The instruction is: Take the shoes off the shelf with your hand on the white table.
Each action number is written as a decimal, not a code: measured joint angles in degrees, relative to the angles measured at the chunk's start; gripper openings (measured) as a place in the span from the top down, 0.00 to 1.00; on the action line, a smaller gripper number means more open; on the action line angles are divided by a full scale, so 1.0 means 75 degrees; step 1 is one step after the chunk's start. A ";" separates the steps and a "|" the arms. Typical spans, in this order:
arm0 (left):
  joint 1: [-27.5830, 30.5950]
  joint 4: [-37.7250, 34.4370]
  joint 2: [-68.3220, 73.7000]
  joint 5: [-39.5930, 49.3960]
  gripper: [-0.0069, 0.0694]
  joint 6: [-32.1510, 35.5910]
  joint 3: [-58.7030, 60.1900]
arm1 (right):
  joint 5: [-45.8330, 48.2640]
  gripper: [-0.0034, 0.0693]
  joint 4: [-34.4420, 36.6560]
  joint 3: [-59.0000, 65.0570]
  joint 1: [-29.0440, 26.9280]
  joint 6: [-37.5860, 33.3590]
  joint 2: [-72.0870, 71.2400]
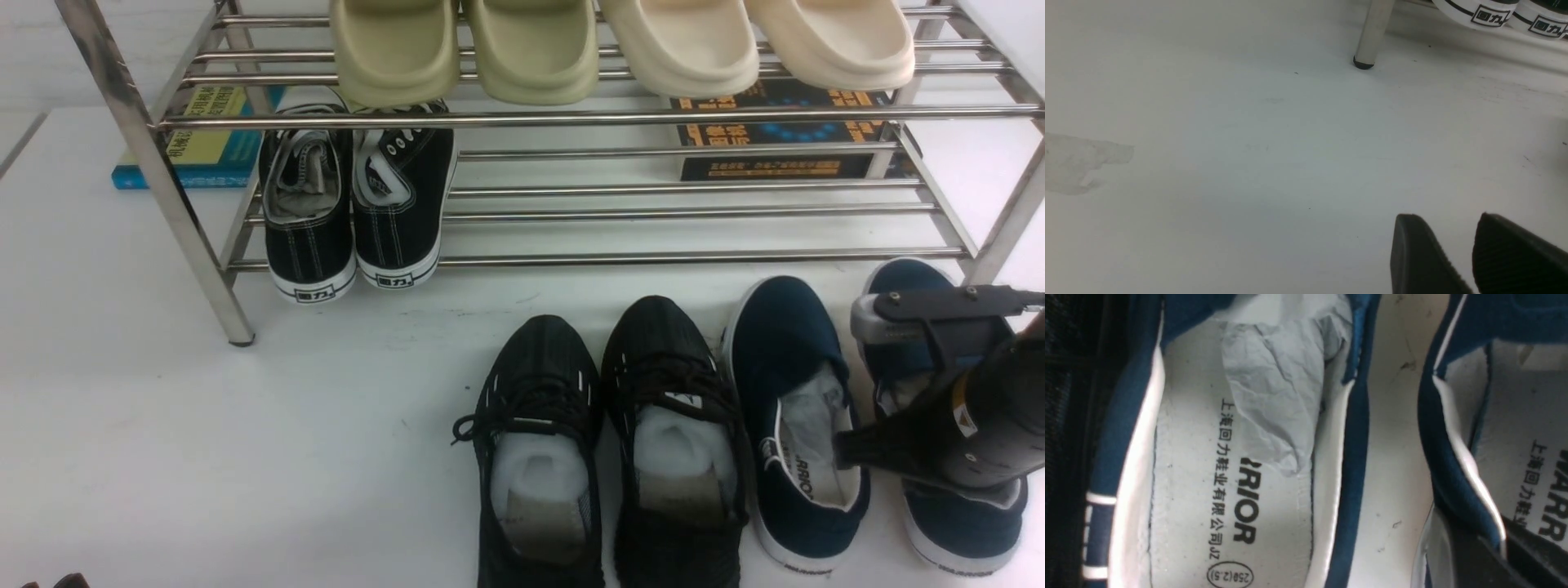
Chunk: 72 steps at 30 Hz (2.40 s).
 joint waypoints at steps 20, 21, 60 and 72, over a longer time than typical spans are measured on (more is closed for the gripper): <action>0.0000 0.0000 0.0000 0.0000 0.59 0.0000 0.0000 | -0.0344 0.50 0.0485 -0.0045 -0.0008 -0.0550 -0.0275; 0.0000 0.0000 0.0000 0.0000 0.59 0.0000 0.0000 | -0.0291 0.49 0.0485 -0.0047 -0.0008 -0.0550 -0.0389; 0.0000 0.0000 0.0000 0.0000 0.59 0.0000 0.0000 | -0.0216 0.97 0.1139 0.2482 -0.0008 -0.3212 -1.0467; 0.0000 0.0000 0.0000 0.0000 0.59 0.0000 0.0000 | -0.2207 0.96 0.1139 0.4431 -0.0008 -0.3209 -1.0530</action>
